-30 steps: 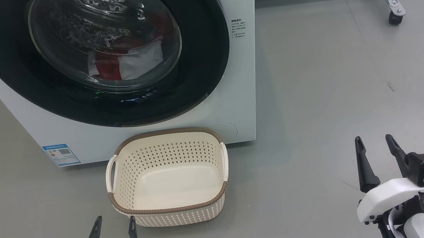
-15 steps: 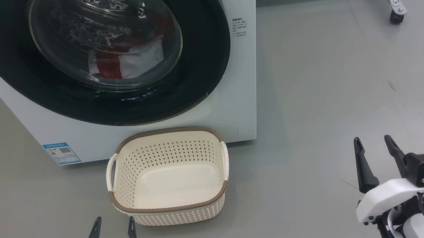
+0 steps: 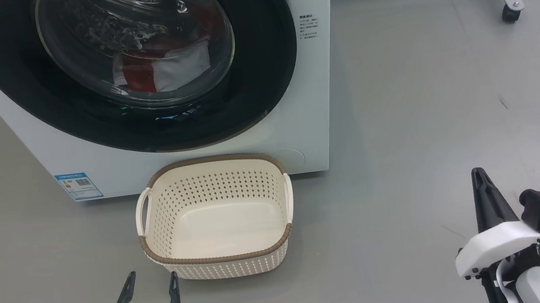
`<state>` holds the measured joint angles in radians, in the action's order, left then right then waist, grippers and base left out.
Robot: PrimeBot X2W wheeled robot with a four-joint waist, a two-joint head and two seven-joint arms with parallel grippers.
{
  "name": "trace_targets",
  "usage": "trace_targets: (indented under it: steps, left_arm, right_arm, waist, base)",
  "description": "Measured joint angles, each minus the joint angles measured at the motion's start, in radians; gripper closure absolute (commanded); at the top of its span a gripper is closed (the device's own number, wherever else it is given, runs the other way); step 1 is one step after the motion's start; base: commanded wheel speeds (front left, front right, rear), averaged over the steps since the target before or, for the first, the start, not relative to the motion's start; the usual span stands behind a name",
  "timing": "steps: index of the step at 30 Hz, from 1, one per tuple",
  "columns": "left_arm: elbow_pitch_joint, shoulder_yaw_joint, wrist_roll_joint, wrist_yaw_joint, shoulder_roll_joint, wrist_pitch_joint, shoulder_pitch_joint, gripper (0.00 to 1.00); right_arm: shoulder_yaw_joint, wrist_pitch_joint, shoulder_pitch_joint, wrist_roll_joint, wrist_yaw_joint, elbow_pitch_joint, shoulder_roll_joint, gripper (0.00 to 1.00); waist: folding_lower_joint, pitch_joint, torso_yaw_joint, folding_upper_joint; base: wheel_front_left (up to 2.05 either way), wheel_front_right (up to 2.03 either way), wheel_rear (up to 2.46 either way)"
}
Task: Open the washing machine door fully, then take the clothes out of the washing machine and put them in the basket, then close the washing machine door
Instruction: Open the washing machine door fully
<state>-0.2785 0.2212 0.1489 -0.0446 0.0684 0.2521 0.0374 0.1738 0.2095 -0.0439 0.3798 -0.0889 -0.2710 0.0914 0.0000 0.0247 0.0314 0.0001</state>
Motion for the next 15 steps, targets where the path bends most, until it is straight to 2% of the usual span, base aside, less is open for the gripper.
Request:
trace_targets:
  steps: [3,8,15]
  left_arm:
    - [0.002,0.006,0.0,0.0,-0.001,0.0,-0.015,0.0]
    - [0.003,0.015,0.0,0.002,-0.005,0.0,-0.032,0.0]
    - [0.003,0.044,-0.002,0.013,-0.012,0.0,-0.069,0.0]
  right_arm:
    - [-0.007,-0.001,-0.008,0.058,0.028,0.003,-0.012,1.0]
    - [-0.044,-0.008,-0.034,0.142,0.05,0.013,-0.028,1.0]
    - [-0.155,-0.057,-0.072,0.378,0.08,0.024,-0.042,1.0]
  waist:
    - [0.0,0.012,0.005,0.0]
    - [0.0,0.041,0.013,0.0]
    - [0.0,0.088,0.036,0.0]
  base:
    - [0.0,0.0,0.0]
    - [0.0,0.0,0.0]
    - [0.0,0.0,0.0]
